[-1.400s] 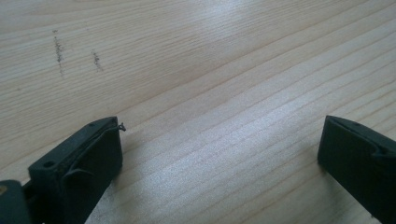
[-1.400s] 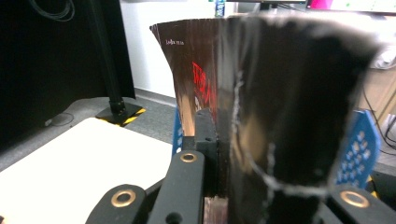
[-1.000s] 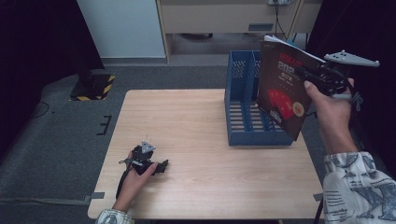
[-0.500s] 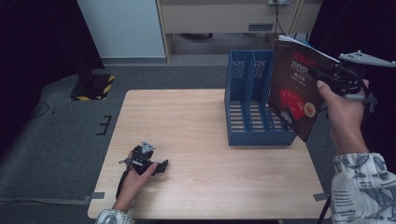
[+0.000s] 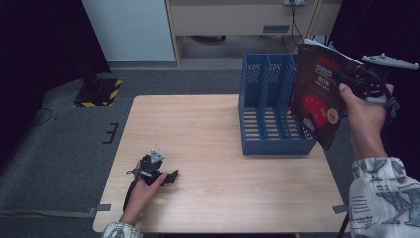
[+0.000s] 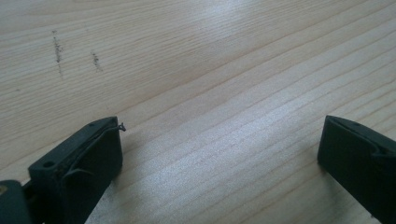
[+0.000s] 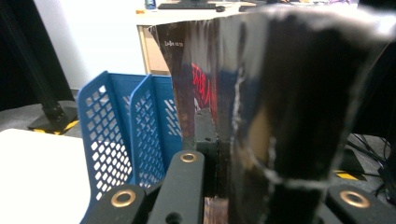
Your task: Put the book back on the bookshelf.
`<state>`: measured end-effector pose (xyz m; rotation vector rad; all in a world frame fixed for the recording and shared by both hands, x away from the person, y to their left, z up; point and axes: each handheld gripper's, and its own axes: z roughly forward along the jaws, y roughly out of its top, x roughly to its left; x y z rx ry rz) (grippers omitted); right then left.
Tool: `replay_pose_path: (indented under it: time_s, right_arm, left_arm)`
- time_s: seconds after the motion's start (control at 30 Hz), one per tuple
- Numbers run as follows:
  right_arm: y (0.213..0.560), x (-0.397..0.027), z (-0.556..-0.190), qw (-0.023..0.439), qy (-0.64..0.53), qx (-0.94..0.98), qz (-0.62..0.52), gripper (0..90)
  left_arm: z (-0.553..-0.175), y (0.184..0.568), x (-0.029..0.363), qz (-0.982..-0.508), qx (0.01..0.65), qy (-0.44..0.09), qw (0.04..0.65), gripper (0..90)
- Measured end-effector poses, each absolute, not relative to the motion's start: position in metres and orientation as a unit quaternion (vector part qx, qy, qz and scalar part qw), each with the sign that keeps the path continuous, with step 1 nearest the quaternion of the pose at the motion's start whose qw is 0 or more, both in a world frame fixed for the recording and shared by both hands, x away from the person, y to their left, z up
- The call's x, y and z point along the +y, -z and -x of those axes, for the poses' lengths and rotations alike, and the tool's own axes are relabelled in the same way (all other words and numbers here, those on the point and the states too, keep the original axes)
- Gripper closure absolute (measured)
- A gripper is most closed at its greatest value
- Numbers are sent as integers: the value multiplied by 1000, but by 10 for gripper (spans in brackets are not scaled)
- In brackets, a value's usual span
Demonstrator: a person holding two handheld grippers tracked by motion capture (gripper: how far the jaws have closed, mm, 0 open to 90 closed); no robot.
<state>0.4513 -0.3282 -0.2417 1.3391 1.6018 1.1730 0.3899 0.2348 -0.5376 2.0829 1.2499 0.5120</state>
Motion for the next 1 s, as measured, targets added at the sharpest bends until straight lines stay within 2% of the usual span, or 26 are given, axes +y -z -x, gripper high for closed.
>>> replay_pose_path:
  time_s: [0.8,1.0]
  right_arm:
    - [254,-331,-491,361,-460,602,-543,871]
    - [260,-326,-495,376,-462,595,-539,871]
  left_arm:
    - [-390,538,234,-794,477,-196,324,0]
    - [-390,538,234,-794,477,-196,324,0]
